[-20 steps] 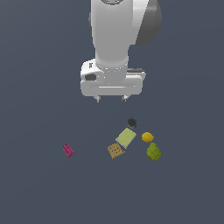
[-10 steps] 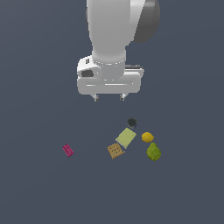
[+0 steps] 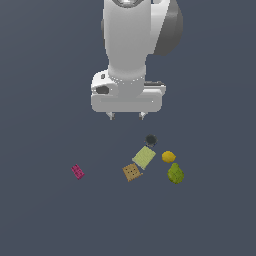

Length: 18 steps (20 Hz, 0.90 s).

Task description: Pick up a designated object from a clutter of objects.

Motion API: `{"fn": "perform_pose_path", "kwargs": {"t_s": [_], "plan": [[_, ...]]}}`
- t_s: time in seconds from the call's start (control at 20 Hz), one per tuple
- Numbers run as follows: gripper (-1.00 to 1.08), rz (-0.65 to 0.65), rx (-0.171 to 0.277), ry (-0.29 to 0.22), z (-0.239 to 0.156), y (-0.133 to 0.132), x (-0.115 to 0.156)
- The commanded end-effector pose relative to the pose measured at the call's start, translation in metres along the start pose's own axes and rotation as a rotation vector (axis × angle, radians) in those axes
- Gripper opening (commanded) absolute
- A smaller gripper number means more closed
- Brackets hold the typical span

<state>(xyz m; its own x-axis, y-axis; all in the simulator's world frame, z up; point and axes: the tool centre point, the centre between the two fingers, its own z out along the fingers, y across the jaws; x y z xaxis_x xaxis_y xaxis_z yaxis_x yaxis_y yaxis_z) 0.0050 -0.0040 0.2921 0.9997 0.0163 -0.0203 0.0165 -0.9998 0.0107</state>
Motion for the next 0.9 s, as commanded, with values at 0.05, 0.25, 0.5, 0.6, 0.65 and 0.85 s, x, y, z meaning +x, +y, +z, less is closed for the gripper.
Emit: {"fn": "perform_pose_path", "kwargs": {"t_s": [0.05, 0.25, 0.5, 0.6, 0.65, 0.85], "plan": [[1.0, 0.037, 0.002, 0.001, 0.013, -0.005, 0.004], [1.0, 0.096, 0.004, 0.002, 0.032, -0.013, 0.01], [1.0, 0.194, 0.008, 0.005, 0.065, -0.026, 0.017], [1.0, 0.237, 0.009, 0.006, 0.08, -0.031, 0.019], [1.0, 0.258, 0.01, 0.006, 0.087, -0.034, 0.02], [1.0, 0.344, 0.012, 0.008, 0.116, -0.045, 0.023]]}}
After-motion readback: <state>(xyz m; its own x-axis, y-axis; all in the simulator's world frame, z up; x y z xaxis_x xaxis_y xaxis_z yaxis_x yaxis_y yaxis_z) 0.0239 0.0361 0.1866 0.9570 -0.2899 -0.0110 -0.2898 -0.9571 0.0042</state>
